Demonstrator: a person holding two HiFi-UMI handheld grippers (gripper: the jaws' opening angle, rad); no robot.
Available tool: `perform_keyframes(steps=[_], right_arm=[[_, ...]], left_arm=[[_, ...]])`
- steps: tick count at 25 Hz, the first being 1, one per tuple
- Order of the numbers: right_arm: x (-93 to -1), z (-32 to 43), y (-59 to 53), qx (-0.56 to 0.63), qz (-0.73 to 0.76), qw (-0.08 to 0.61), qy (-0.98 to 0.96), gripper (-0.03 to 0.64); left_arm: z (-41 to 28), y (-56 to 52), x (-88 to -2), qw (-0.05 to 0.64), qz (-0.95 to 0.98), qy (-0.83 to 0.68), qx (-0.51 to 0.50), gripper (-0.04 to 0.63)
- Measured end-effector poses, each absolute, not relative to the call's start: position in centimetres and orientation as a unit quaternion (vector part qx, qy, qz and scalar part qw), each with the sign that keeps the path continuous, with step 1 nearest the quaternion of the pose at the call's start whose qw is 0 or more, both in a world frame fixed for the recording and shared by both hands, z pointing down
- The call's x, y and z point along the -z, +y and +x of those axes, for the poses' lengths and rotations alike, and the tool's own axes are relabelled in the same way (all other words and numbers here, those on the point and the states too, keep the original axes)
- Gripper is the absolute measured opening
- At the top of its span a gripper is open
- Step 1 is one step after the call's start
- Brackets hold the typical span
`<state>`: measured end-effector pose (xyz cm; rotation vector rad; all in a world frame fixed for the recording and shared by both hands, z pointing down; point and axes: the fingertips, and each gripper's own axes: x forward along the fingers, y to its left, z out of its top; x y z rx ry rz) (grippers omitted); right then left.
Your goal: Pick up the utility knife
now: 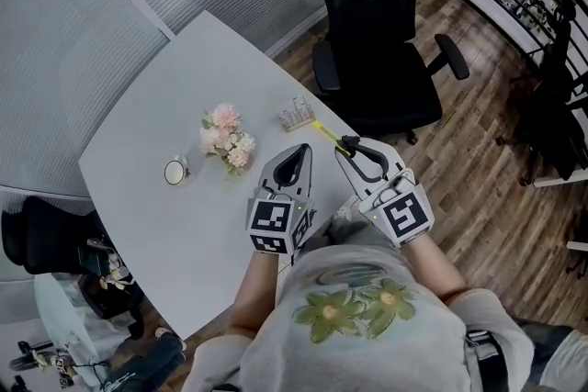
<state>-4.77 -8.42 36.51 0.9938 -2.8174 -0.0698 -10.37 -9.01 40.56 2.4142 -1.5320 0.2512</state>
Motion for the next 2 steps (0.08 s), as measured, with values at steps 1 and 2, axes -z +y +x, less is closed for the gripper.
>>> perform_keyframes(steps=[1,2], right_arm=[[-36.41,-4.84,-8.42,0.023,0.332,0.076,-0.940,0.071],[-36.31,-4.90,-8.43,0.024,0.332,0.075,-0.940,0.071]], left_arm=[[-10.41,-9.00,-40.50,0.135,0.834,-0.529,-0.086,0.011],[-10.45,-9.00,-40.44,0.134,0.834,-0.528,-0.086,0.011]])
